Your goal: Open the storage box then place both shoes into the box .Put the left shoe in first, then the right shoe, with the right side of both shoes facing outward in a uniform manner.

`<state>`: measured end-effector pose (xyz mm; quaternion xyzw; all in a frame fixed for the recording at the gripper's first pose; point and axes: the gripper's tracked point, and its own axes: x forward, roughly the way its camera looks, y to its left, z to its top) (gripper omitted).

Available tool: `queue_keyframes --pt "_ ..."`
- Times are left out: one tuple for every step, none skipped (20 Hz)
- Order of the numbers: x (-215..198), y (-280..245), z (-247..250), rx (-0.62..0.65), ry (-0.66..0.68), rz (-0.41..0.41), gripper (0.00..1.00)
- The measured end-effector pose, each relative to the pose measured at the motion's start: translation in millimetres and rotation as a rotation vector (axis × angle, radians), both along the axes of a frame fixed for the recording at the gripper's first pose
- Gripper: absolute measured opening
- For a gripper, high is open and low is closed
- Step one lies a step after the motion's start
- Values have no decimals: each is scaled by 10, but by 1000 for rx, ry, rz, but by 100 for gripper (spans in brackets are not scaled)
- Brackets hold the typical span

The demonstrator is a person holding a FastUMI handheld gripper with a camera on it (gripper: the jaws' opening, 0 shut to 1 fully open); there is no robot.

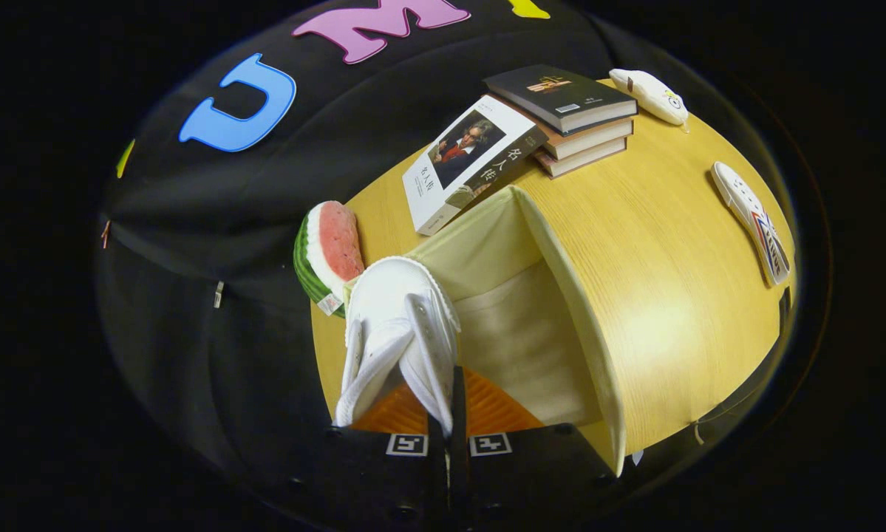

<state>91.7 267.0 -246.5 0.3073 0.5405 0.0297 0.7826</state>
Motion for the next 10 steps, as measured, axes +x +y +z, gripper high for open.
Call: queue_keyframes --pt "22 6 -26 -9 0 -3 6" --pt "24 24 -36 -5 0 1 6" --pt "40 109 -41 13 -10 20 11" --pt "9 184 -22 43 -16 52 33" --pt "-12 259 25 64 -20 81 56" --pt "41 298 102 92 -43 92 78" --pt "5 348 154 109 -53 105 100" --pt "-5 365 208 116 -69 116 99" --pt "-14 352 265 115 -88 133 99" --pt "-6 314 333 109 -114 148 99"
